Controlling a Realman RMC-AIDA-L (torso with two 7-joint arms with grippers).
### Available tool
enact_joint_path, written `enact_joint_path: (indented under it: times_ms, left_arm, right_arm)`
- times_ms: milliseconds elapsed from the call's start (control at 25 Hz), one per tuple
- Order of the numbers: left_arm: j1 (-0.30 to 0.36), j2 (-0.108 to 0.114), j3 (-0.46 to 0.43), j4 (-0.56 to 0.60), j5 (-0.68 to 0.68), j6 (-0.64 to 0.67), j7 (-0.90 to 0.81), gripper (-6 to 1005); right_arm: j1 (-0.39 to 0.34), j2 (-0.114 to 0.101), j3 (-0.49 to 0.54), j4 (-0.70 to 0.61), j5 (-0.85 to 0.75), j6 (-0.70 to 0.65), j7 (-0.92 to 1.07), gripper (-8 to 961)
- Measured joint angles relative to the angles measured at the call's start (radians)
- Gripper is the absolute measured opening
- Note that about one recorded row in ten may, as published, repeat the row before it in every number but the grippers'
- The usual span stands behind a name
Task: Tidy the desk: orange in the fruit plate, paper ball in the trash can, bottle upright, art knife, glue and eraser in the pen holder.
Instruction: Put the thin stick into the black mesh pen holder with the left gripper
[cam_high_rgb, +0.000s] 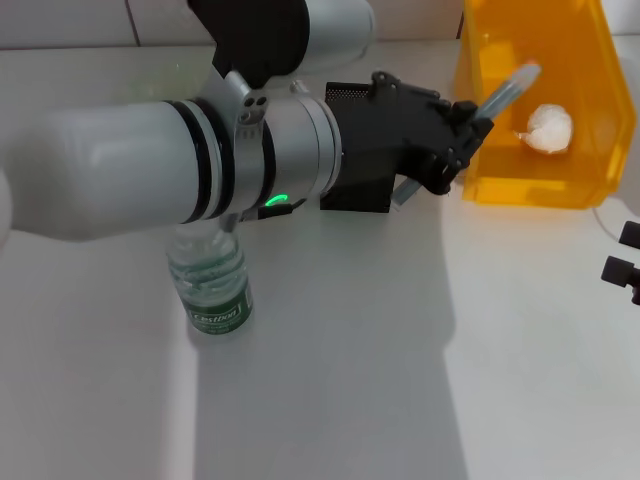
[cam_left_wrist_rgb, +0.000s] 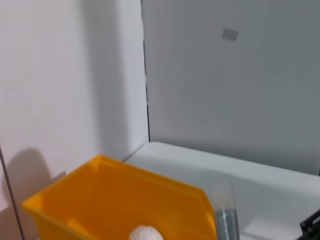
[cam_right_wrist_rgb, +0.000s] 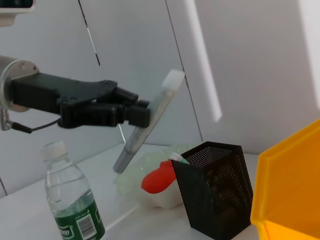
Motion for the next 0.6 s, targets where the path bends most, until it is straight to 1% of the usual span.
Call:
enact_joint_path:
  times_ms: [120, 160, 200, 320, 360, 400, 520, 560, 600]
  left_arm:
    - [-0.021, 0.000, -0.014, -0.036, -0.064, -0.053, 0.071, 145]
    - [-0.037, -0.001, -0.030, -0.058, -0.098, -0.076, 0.109, 145]
    - [-0.037, -0.001, -0.030, -0.058, -0.098, -0.076, 0.109, 145]
    - [-0.061, -0.001, -0.061, -0.088, -0.157, -0.103, 0.173, 145]
    - [-0.072, -0.001, -0.082, -0.116, -0.223, -0.133, 0.244, 145]
    - [-0.072, -0.001, -0.082, -0.116, -0.223, -0.133, 0.244, 145]
    - [-0.083, -0.002, -0.109, -0.172, -0.356, -0.172, 0.381, 144]
    - [-0.093, -0.003, -0.126, -0.224, -0.469, -0.185, 0.490, 144]
    - [-0.093, -0.003, -0.126, -0.224, -0.469, -0.185, 0.490, 143]
  right_arm:
    - [0.000, 0.003, 0.000, 0.000, 0.000, 0.000, 0.000, 611]
    - [0.001, 0.007, 0.000, 0.000, 0.000, 0.004, 0.000, 611]
    - [0.001, 0.007, 0.000, 0.000, 0.000, 0.004, 0.000, 611]
    - [0.000, 0.011, -0.001, 0.000, 0.000, 0.008, -0.003, 611]
    - [0.000, 0.013, -0.001, 0.000, 0.000, 0.009, -0.005, 611]
    - [0.000, 0.013, -0.001, 0.000, 0.000, 0.009, -0.005, 611]
    - [0.003, 0.015, -0.002, 0.000, 0.000, 0.009, -0.006, 611]
    - [0.005, 0.015, -0.003, 0.001, 0.000, 0.009, -0.007, 611]
    - [0.005, 0.015, -0.003, 0.001, 0.000, 0.009, -0.007, 611]
